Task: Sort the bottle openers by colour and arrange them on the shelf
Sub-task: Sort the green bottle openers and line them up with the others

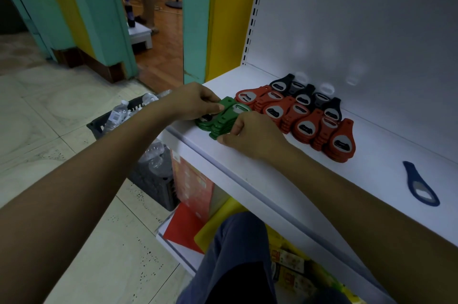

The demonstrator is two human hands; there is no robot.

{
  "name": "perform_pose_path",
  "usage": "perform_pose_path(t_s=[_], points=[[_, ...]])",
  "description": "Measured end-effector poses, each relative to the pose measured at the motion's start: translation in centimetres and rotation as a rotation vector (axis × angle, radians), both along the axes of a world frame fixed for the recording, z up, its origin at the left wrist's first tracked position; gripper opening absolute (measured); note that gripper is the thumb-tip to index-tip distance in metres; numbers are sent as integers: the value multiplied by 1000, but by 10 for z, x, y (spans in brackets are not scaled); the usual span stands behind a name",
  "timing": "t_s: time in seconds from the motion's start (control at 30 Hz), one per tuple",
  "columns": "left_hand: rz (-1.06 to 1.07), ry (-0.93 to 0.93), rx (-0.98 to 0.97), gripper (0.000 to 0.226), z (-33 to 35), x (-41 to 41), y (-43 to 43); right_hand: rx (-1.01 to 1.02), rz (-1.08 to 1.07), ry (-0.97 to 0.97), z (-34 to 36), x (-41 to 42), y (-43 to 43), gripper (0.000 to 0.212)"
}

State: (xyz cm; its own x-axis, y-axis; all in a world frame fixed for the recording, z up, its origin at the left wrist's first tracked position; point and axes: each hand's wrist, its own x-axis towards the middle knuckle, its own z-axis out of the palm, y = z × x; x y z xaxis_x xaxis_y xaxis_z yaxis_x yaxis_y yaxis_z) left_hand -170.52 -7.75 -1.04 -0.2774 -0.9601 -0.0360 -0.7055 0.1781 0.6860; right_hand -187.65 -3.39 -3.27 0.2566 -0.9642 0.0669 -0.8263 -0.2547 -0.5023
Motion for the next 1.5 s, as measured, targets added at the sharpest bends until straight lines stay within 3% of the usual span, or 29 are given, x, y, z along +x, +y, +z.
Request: perform_pose_path(t_s=[0.37, 0.57, 0.8, 1.0, 1.17, 1.27, 1.37, 1.5], points=[[0, -18, -15, 35, 0, -2, 6, -16, 25, 40, 6, -3, 10, 33], [-45, -120, -579, 36, 3, -38, 34, -105, -12, 9, 9, -51, 56, 22], [-418, -67, -722, 35, -9, -180, 81, -123, -295, 29, 11, -166, 133, 19], [-711, 230, -575, 37, -17, -323, 135, -166, -758, 40, 9, -270, 226, 13], [-785, 535, -86, 28, -16, -417, 188, -232, -1041, 60, 5, -333, 284, 11], [-681, 644, 166, 24, -20, -447, 201, -222, -1059, 100, 2, -355, 288, 33], [-578, 638, 143, 25, -33, -453, 199, -192, -979, 78, -3, -361, 272, 53], [-521, 720, 173, 32, -42, -453, 191, -201, -1009, 279, -11, -364, 248, 35]])
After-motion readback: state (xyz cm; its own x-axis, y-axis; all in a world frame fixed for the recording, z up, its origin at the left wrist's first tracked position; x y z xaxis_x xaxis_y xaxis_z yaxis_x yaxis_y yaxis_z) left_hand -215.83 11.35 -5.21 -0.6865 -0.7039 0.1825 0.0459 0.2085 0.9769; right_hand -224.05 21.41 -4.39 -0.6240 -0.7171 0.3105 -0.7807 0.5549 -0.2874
